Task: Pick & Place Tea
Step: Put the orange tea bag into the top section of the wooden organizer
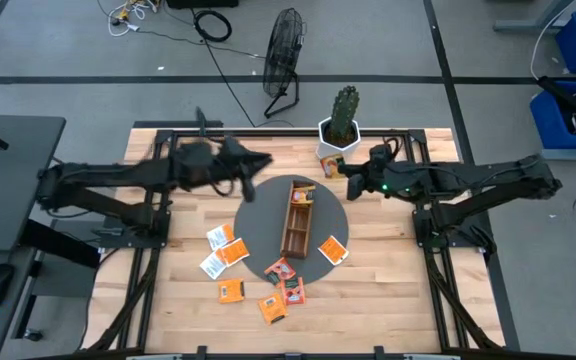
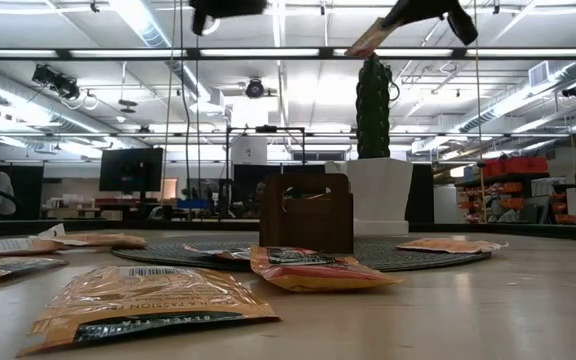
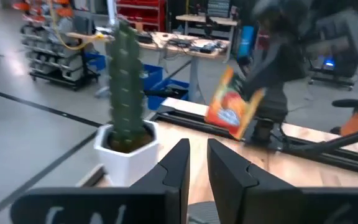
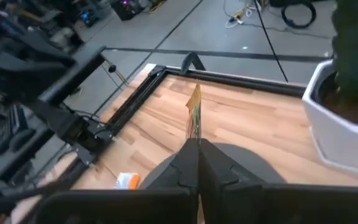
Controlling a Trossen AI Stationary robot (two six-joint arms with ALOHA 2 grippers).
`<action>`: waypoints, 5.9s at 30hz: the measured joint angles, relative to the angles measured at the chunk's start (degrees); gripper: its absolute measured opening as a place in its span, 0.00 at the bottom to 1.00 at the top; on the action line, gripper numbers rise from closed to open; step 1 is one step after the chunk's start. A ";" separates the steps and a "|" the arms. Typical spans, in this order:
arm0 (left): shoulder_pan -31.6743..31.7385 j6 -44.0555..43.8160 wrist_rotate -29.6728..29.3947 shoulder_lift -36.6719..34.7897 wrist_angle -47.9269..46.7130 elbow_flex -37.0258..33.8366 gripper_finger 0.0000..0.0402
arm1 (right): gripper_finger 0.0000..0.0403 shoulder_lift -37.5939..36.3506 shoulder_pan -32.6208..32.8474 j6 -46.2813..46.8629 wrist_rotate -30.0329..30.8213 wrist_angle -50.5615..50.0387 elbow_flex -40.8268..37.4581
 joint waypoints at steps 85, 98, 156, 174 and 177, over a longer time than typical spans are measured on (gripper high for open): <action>16.71 0.24 14.49 -29.10 -20.29 -10.49 0.14 | 0.34 33.39 -6.11 37.93 -7.71 0.95 0.00; 16.69 -0.96 13.81 -27.74 -23.94 -10.49 0.14 | 0.39 28.31 -5.65 19.44 -4.99 4.89 0.00; 16.32 -1.43 18.49 -1.75 -27.29 -10.49 0.29 | 0.00 46.73 -19.83 -29.29 -43.09 -8.30 19.89; 16.32 -1.34 18.49 -1.75 -27.33 -10.49 0.29 | 0.00 50.52 -19.66 -32.33 -42.73 -8.16 19.89; 16.32 -1.34 18.49 -1.75 -27.33 -10.49 0.29 | 0.00 50.52 -19.74 -31.27 -42.64 -9.72 19.89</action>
